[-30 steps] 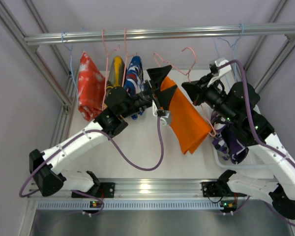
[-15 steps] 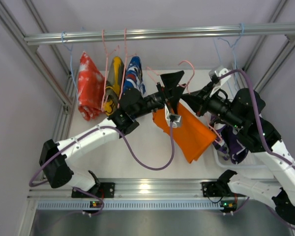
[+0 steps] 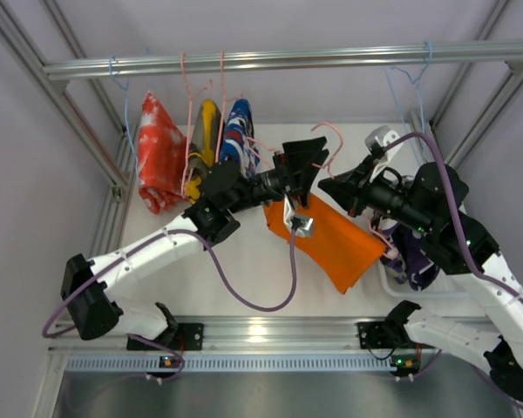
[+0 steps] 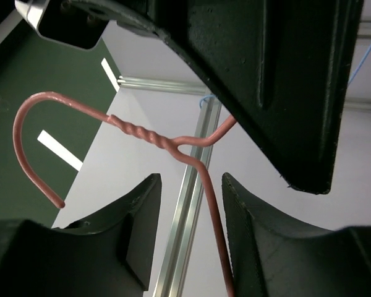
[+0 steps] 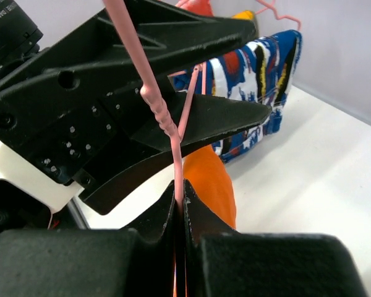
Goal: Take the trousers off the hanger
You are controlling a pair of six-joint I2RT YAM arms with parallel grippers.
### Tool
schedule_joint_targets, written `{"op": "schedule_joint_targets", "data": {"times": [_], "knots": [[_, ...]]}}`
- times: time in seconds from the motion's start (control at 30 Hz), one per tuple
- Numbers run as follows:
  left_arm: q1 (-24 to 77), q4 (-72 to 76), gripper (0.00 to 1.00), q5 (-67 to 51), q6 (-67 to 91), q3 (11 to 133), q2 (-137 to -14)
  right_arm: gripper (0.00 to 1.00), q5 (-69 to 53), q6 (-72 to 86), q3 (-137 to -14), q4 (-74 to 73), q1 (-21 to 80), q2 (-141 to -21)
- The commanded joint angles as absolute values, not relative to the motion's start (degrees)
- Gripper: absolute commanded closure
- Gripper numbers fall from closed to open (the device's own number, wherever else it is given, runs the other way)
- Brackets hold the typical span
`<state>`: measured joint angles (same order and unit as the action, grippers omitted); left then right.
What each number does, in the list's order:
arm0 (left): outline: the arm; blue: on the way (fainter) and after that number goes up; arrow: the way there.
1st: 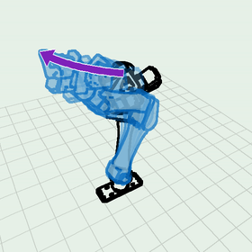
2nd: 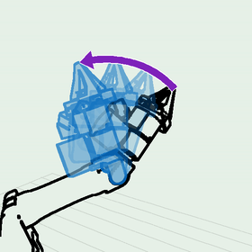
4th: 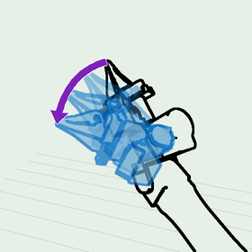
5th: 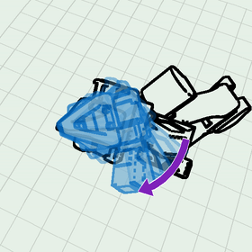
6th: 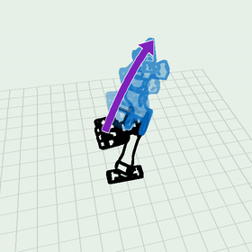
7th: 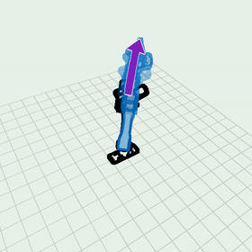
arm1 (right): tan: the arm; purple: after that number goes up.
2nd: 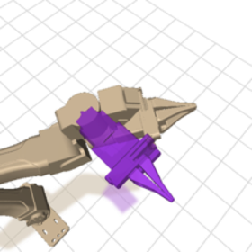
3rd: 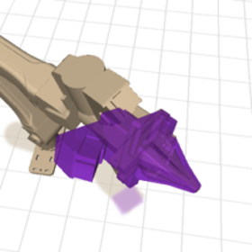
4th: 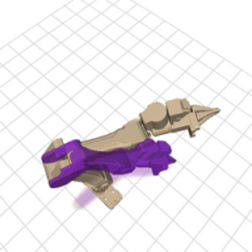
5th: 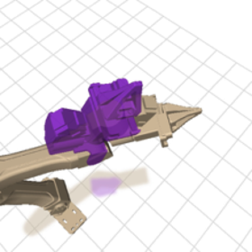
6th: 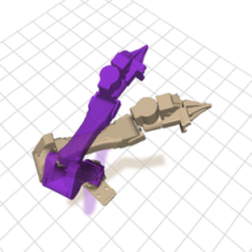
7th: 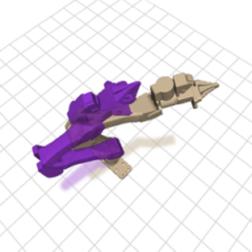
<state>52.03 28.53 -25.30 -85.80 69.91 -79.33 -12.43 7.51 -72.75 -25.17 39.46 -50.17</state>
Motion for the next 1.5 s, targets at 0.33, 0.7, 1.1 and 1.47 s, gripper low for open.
{"op": "schedule_joint_targets", "data": {"times": [0.33, 0.7, 1.1, 1.47], "knots": [[54.8, 27.2, 1.00, -24.5, -89.8, 71.0, -77.3, 0.97, -21.4, 7.2, -75.0, -18.5, 39.9, -50.3], [54.8, 29.5, 1.00, -24.7, -80.5, 68.8, -69.6, 0.10, -16.0, 0.5, -74.7, -20.0, 39.9, -37.8], [54.8, 20.8, 1.00, -25.1, -78.0, 67.7, -57.6, 0.28, -8.4, -6.5, -72.0, -28.9, 36.9, -30.1], [54.8, 20.6, 1.00, -18.5, -78.4, 79.5, -60.3, 0.32, -22.8, -7.6, -56.4, -33.8, 36.8, -20.5]]}}
